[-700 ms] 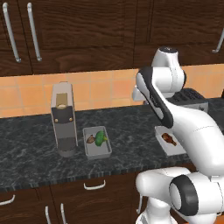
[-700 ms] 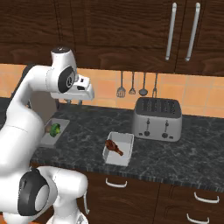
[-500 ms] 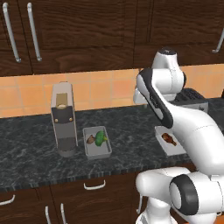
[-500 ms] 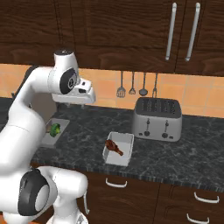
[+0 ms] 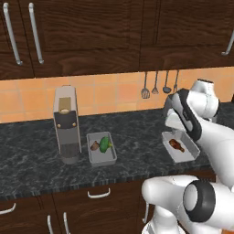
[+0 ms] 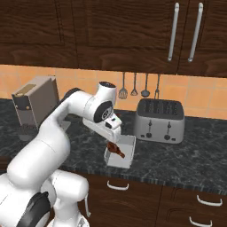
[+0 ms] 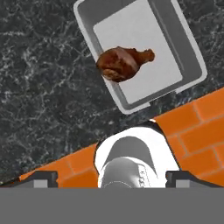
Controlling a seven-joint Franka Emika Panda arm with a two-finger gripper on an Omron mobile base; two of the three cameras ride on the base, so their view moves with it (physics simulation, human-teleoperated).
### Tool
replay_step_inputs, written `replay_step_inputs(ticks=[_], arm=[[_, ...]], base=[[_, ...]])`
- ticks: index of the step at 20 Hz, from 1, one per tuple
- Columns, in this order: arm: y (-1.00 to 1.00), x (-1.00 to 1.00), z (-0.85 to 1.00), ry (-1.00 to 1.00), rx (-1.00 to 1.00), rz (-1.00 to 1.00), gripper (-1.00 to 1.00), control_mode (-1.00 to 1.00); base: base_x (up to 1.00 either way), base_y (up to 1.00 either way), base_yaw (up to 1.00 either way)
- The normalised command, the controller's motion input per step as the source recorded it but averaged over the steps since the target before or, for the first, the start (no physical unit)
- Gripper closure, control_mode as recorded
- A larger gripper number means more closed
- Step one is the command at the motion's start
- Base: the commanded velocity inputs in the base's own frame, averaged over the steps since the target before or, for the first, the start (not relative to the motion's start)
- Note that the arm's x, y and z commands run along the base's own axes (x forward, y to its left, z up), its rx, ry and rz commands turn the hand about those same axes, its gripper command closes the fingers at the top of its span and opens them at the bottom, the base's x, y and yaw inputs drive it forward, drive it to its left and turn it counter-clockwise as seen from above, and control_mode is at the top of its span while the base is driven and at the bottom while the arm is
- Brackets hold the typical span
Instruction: Take the meat container that has the chicken drumstick and place it on the second highest rack of the freezer. Then take the vegetable container that has the broccoli and mushroom and place it on the highest rack of the freezer.
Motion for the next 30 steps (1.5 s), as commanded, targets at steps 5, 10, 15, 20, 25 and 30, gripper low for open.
replay_step_inputs(ticks=[5, 10, 15, 20, 25, 30], arm=[[-1.0, 0.27, -0.88, 0.23, 0.21, -0.32, -1.0, -1.0], [-0.87, 0.03, -0.39, 0.14, 0.14, -0.39, -1.0, -1.0], [-0.05, 0.13, -0.59, 0.07, -0.09, -0.05, -1.0, -1.0], [-0.01, 0.1, -0.61, 0.04, -0.05, 0.0, -1.0, -1.0], [-0.02, 0.14, -0.19, -0.02, 0.0, -0.06, -1.0, -1.0], [0.0, 0.08, -0.06, 0.0, 0.0, -0.04, 1.0, -1.0]], base=[[0.0, 0.0, 0.0], [0.0, 0.0, 0.0], [0.0, 0.0, 0.0], [0.0, 0.0, 0.0], [0.0, 0.0, 0.0], [0.0, 0.0, 0.0]])
